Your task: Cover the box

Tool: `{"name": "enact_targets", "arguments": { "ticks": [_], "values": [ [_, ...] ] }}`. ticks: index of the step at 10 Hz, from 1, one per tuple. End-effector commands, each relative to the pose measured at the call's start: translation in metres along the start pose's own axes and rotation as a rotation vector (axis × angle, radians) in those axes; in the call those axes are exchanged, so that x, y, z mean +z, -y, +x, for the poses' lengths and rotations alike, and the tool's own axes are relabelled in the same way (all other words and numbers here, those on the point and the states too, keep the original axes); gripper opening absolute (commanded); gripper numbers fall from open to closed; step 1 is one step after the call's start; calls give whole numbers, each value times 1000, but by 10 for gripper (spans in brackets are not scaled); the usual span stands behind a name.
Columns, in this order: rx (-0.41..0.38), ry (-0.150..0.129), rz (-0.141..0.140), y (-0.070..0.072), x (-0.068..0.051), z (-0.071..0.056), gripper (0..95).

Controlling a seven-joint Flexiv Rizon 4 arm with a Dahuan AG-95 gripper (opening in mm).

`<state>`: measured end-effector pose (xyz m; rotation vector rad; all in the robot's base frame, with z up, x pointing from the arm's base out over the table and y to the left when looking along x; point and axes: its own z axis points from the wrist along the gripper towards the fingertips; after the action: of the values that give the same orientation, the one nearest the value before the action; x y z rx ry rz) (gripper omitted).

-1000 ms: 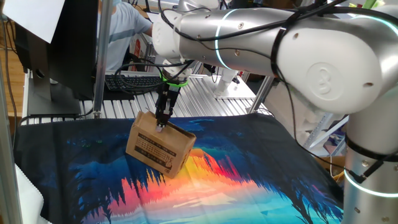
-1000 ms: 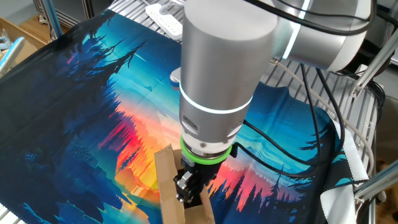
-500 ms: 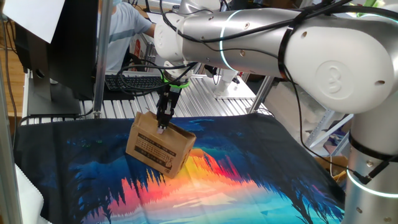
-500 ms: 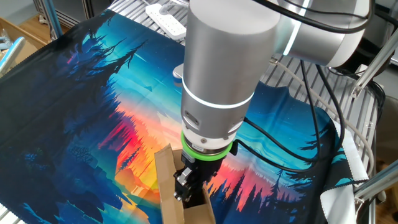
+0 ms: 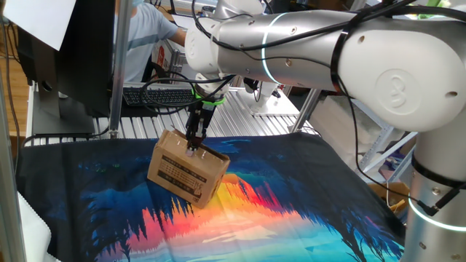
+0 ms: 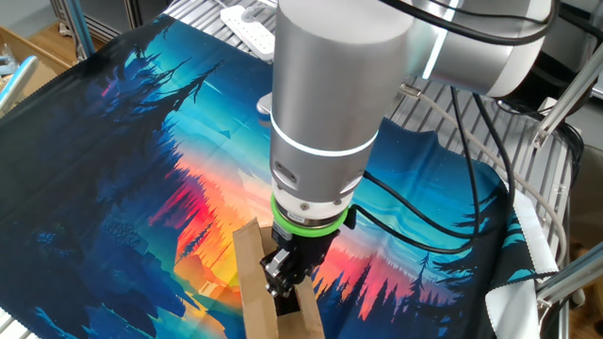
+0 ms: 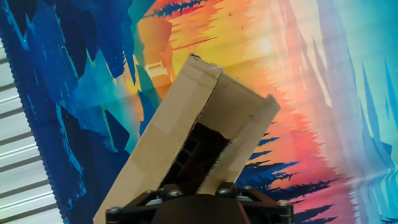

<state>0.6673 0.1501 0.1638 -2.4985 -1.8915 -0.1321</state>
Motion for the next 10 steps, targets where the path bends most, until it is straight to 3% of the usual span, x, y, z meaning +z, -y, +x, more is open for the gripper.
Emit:
{"name": "enact_targets", "arguments": {
  "ticks": [1, 3, 4, 5, 10],
  "values": [
    [9, 3, 1, -1, 0, 0, 380],
    [42, 22, -8, -1, 0, 0, 380],
    [62, 37, -13, 0, 0, -1, 570],
    [67, 44, -16, 0, 0, -1, 570],
    [75, -18, 7, 8, -20, -6, 570]
  ]
}}
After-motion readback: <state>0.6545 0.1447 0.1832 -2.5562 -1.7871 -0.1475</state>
